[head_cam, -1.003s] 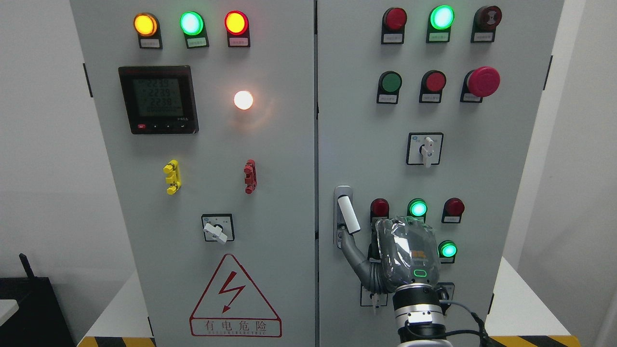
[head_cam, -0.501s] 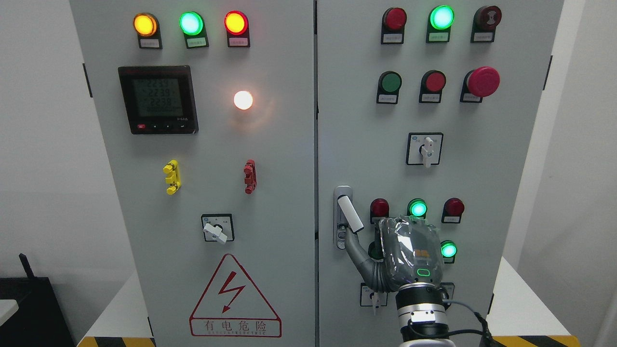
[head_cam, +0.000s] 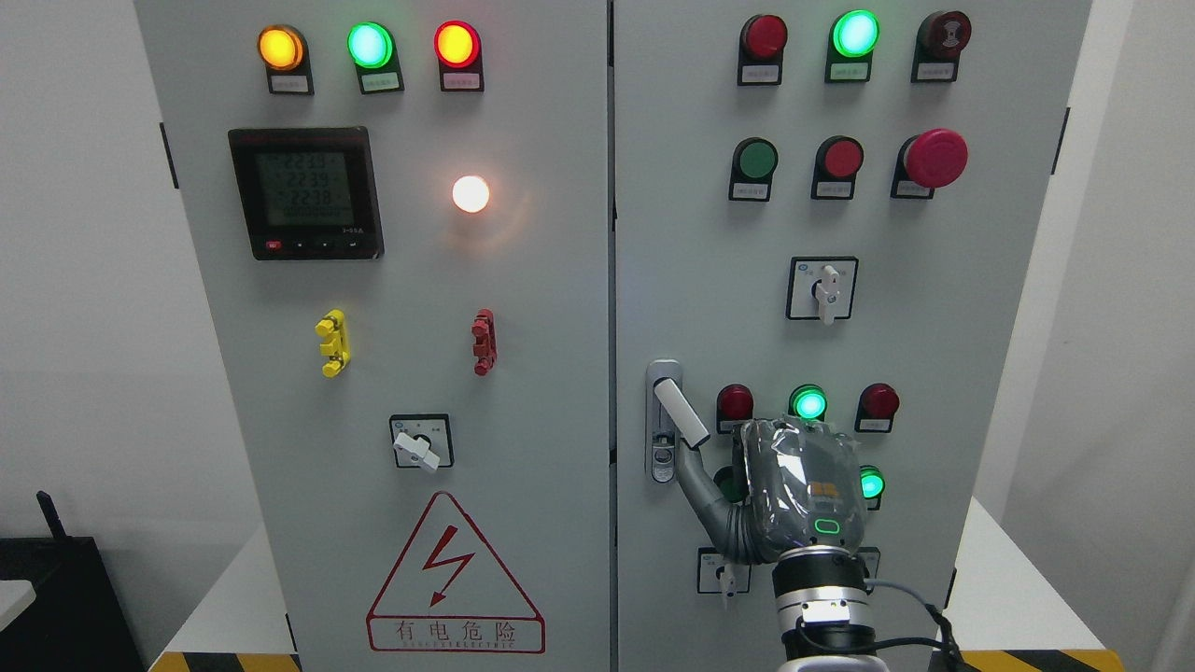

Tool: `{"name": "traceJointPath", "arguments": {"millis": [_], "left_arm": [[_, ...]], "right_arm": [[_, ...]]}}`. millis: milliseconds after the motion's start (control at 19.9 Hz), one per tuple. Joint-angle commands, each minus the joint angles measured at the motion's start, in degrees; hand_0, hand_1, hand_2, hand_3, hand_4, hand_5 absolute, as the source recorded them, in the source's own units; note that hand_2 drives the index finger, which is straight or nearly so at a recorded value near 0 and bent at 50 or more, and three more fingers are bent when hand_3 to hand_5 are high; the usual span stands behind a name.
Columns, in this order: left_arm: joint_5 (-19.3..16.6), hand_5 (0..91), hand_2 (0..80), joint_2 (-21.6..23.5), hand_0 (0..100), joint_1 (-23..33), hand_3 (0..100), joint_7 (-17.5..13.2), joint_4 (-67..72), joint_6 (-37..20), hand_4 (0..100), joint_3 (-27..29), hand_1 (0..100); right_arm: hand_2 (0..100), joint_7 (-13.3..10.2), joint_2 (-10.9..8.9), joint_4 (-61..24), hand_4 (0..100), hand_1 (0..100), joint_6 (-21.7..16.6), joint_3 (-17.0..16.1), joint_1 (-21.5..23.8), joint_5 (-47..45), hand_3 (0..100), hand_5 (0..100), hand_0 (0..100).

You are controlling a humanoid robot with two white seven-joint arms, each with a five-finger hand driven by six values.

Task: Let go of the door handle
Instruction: 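Rotate the handle away from vertical with the right hand, then keep turning the handle until it lies horizontal, right hand holding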

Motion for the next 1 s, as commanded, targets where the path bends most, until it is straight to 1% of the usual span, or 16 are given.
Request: {"name": "traceJointPath", "arguments": {"millis": [0, 953], "left_arm": [[0.0, 0.0, 0.0, 0.0, 12, 0.0, 0, 0.0, 1.0, 0.0, 0, 0.6, 39], [0.0, 0.0, 0.0, 0.0, 12, 0.0, 0, 0.0, 1.0, 0.0, 0, 0.6, 39]], "right_arm": [[97, 0.0, -0.23, -0.8, 100, 6, -0.1, -0.3, 0.0, 0.0, 100, 95, 46], [97, -0.1, -0.5, -0.9, 100, 6, -0.2, -1.5, 0.0, 0.0, 100, 95, 46]]}}
